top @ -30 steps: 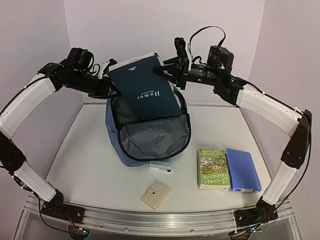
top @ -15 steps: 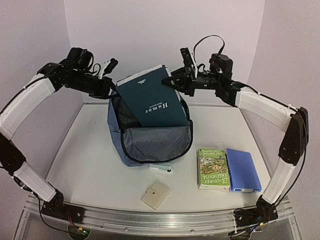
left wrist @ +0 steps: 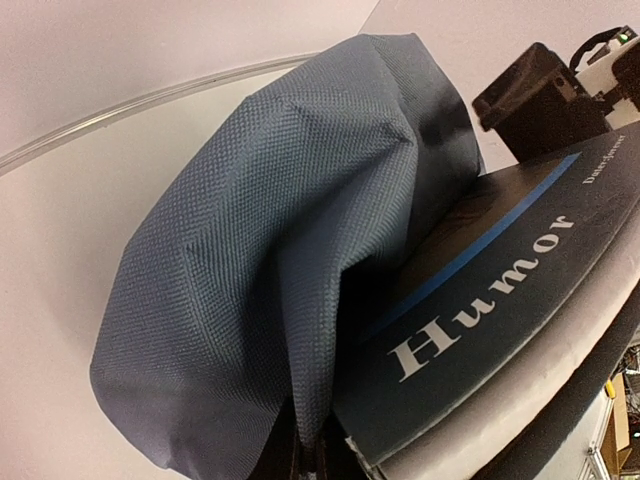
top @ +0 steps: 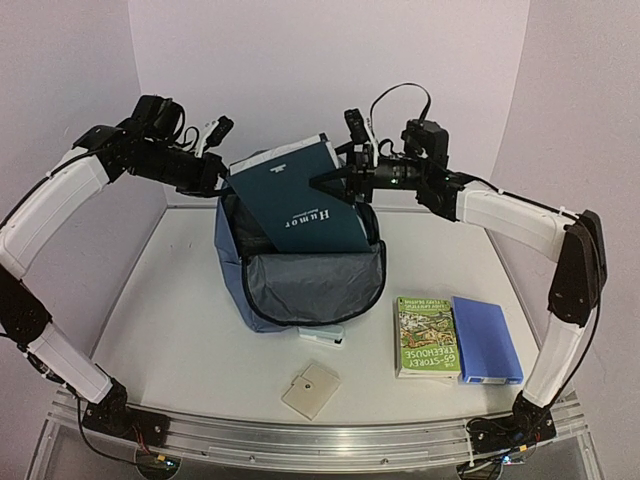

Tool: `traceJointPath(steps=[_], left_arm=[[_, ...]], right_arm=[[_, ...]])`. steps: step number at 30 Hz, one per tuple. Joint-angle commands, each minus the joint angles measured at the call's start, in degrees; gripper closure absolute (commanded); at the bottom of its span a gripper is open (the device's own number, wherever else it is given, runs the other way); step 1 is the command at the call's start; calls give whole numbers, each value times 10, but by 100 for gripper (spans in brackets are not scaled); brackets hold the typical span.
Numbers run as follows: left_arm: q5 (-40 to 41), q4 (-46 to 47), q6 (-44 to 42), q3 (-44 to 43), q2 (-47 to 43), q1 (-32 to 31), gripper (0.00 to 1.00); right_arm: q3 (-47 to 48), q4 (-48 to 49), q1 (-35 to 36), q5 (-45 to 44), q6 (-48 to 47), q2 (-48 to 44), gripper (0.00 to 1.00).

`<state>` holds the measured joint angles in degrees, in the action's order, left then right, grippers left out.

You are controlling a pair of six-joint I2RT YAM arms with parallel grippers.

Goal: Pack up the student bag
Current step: Place the book in the student bag.

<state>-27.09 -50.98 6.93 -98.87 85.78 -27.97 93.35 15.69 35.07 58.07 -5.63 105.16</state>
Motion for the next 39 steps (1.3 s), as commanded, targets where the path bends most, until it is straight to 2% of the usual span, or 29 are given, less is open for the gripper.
traceJointPath(steps=[1,2,4,8,11,13,19,28,31,34,39], left_arm=[[-15,27,-9,-2,-26,0,100],[-14,27,-9,-2,-27,1,100],[-11,29,-7,-1,-30,1,100],[-16,29,-10,1,-32,2,100],[-31,25,-19,0,-31,4,100],[-41,19,-23,-4,-27,6,100],[-61,5,-33,-10,-24,11,100],[-76,-11,-37,-28,-19,17,100],[-71,-11,-36,-28,-21,19,100],[-68,-8,-35,-24,-23,21,100],[-63,2,-31,-14,-26,22,100]], right_arm=[[-26,9,3,-65,2,-25,23],[-30,9,3,-72,3,-31,22],[-43,11,3,-88,2,-46,27],[-57,37,3,-82,14,-63,61],[-55,88,4,-38,44,-54,73],[-52,127,6,-21,51,-45,78],[-32,248,17,11,131,-5,79],[-51,252,27,-42,84,53,73],[-89,248,27,-76,64,43,61],[-131,241,24,-117,43,19,41],[-157,234,19,-131,59,-17,19]])
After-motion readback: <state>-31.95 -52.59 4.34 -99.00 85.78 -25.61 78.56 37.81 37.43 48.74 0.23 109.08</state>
